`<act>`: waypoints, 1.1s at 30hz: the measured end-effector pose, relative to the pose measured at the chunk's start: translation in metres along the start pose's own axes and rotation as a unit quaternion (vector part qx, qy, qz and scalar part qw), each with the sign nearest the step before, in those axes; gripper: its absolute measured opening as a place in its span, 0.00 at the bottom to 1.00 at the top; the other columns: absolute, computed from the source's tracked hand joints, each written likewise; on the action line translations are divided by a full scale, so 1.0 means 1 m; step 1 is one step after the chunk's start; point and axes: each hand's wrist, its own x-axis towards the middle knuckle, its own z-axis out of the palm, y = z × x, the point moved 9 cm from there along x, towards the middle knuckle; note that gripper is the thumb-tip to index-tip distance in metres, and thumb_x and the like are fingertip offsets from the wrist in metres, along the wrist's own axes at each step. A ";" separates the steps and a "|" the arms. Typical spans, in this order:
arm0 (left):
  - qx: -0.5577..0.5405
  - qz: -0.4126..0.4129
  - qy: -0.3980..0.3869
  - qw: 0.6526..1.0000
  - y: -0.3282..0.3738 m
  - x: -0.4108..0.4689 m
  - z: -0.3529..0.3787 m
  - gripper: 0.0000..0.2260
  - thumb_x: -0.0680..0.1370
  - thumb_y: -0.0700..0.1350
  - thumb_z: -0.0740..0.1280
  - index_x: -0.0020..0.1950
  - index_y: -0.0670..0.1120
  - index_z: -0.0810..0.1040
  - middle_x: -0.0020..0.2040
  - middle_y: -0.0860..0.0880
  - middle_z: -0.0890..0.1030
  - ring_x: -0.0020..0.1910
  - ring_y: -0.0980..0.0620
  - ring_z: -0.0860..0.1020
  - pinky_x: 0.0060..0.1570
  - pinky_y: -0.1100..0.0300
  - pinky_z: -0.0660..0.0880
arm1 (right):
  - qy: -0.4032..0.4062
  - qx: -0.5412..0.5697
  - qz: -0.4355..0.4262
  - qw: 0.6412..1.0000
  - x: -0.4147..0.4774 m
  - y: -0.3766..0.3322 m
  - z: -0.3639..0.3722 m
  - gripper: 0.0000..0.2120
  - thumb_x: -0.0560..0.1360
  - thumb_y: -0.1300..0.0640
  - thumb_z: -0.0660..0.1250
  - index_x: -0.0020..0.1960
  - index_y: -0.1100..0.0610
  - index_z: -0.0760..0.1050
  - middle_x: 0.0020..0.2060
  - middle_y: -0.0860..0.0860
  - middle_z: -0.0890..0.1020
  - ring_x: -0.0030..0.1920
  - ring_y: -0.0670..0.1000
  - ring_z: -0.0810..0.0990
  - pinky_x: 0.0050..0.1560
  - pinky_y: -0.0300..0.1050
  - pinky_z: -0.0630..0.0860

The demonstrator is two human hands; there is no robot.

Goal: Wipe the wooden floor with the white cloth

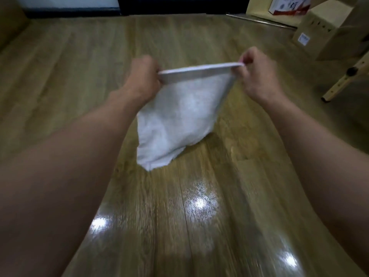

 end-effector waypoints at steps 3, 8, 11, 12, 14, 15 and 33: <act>0.050 -0.026 0.138 0.989 -0.003 -0.003 -0.028 0.11 0.74 0.39 0.63 0.51 0.45 0.82 0.50 0.39 0.79 0.52 0.37 0.76 0.57 0.45 0.69 | 0.085 0.063 -0.011 0.994 0.003 -0.014 -0.025 0.04 0.77 0.61 0.62 0.51 0.58 0.74 0.43 0.47 0.77 0.43 0.45 0.74 0.49 0.47 0.75; -0.073 0.039 0.096 0.992 -0.006 -0.050 -0.003 0.07 0.75 0.39 0.67 0.49 0.43 0.83 0.44 0.43 0.81 0.50 0.41 0.78 0.56 0.47 0.71 | -0.018 0.086 0.000 0.996 -0.037 0.014 -0.036 0.04 0.74 0.59 0.67 0.49 0.57 0.76 0.41 0.48 0.78 0.41 0.45 0.74 0.42 0.42 0.73; -0.075 0.130 -0.110 0.983 -0.003 -0.099 0.055 0.04 0.72 0.37 0.70 0.40 0.43 0.83 0.36 0.48 0.79 0.40 0.45 0.79 0.40 0.59 0.67 | -0.237 0.047 0.011 0.970 -0.085 0.043 -0.009 0.02 0.73 0.61 0.70 0.45 0.58 0.77 0.37 0.49 0.79 0.38 0.47 0.75 0.37 0.33 0.70; -0.069 0.126 -0.205 0.968 -0.006 -0.113 0.079 0.03 0.72 0.40 0.72 0.38 0.44 0.83 0.33 0.48 0.79 0.37 0.48 0.78 0.37 0.59 0.66 | -0.316 0.028 0.031 0.948 -0.106 0.054 0.005 0.02 0.72 0.62 0.71 0.43 0.58 0.78 0.36 0.49 0.79 0.37 0.46 0.75 0.36 0.30 0.69; -0.055 0.090 -0.360 0.927 -0.018 -0.131 0.118 0.11 0.71 0.46 0.74 0.32 0.43 0.78 0.28 0.49 0.71 0.30 0.52 0.71 0.35 0.57 0.65 | -0.449 -0.029 0.058 0.891 -0.142 0.073 0.032 0.04 0.73 0.62 0.71 0.42 0.55 0.78 0.36 0.50 0.80 0.39 0.47 0.75 0.40 0.33 0.69; -0.052 0.067 -0.395 0.915 -0.025 -0.134 0.129 0.14 0.72 0.46 0.74 0.29 0.43 0.75 0.26 0.50 0.67 0.28 0.54 0.66 0.34 0.57 0.64 | -0.492 -0.053 0.058 0.867 -0.153 0.079 0.042 0.06 0.74 0.62 0.69 0.42 0.53 0.77 0.38 0.50 0.80 0.40 0.47 0.75 0.43 0.37 0.70; -0.315 -0.421 -0.052 0.849 -0.075 -0.110 0.192 0.12 0.74 0.37 0.66 0.57 0.37 0.77 0.56 0.40 0.80 0.55 0.42 0.78 0.49 0.55 0.75 | -0.225 -0.069 0.289 0.928 -0.148 0.161 0.126 0.14 0.75 0.57 0.67 0.59 0.58 0.71 0.55 0.56 0.79 0.56 0.57 0.76 0.51 0.46 0.71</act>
